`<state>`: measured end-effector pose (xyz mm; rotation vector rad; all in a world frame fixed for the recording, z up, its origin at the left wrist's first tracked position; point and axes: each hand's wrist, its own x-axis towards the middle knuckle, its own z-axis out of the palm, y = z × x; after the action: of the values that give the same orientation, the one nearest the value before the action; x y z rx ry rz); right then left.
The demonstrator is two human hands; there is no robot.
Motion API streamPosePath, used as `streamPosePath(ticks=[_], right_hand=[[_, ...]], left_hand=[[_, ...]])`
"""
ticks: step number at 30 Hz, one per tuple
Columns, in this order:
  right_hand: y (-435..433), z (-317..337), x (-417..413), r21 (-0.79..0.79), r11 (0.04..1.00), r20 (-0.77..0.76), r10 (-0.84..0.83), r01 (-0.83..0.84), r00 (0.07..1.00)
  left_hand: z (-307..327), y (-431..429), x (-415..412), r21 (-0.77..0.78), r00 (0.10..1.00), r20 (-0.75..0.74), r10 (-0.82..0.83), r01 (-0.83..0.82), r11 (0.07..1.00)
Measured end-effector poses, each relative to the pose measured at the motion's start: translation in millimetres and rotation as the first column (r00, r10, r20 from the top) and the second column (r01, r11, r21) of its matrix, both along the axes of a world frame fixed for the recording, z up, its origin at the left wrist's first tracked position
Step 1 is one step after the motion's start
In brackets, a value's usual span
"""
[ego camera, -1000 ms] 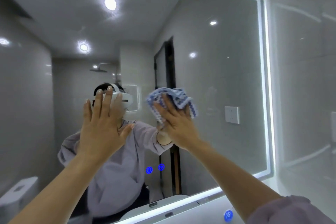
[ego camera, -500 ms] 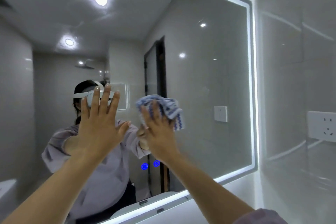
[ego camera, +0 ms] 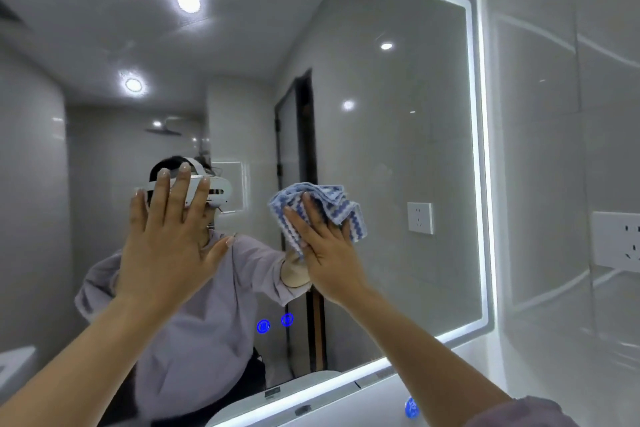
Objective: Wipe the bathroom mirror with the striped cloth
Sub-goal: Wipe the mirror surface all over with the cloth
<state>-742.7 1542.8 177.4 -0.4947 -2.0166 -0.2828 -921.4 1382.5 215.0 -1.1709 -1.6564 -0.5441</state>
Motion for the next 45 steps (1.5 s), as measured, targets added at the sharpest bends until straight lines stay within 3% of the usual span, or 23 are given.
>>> streamPosePath(ticks=[4, 7, 10, 14, 22, 27, 35, 41, 45], right_hand=[[38, 1, 33, -0.061, 0.990, -0.004, -0.129, 0.129, 0.992], [70, 4, 68, -0.245, 0.968, -0.121, -0.075, 0.043, 0.990], [90, 9, 92, -0.309, 0.949, -0.157, -0.119, 0.066, 0.980], [96, 6, 92, -0.225, 0.950, -0.156, -0.253, 0.215, 0.955], [99, 3, 101, -0.177, 0.965, -0.048, -0.206, 0.194, 0.977], [107, -2, 104, -0.146, 0.976, -0.038, -0.166, 0.159, 0.985], [111, -6, 105, -0.115, 0.982, -0.051, -0.159, 0.152, 0.986], [80, -17, 67, -0.245, 0.963, -0.239, -0.177, 0.117, 0.955], [23, -51, 24, -0.103, 0.991, -0.114, -0.100, 0.088, 0.988]], left_hand=[[1, 0, 2, -0.007, 1.000, 0.020, 0.007, -0.007, 1.000], [1, 1, 2, -0.025, 0.999, 0.027, 0.033, -0.032, 0.999], [3, 2, 4, -0.038, 0.997, 0.037, 0.063, -0.062, 0.997], [7, -1, 12, -0.045, 0.993, 0.048, 0.108, -0.106, 0.993], [0, 1, 30, 0.005, 0.966, 0.111, 0.234, -0.236, 0.972], [-33, 10, 56, -0.035, 0.975, 0.096, 0.199, -0.196, 0.980], [-52, 32, 64, -0.068, 0.951, 0.253, 0.178, -0.166, 0.984], [-58, 39, 57, -0.035, 0.953, 0.265, 0.145, -0.140, 0.989], [-58, 38, 56, -0.040, 0.959, 0.246, 0.141, -0.135, 0.990]])
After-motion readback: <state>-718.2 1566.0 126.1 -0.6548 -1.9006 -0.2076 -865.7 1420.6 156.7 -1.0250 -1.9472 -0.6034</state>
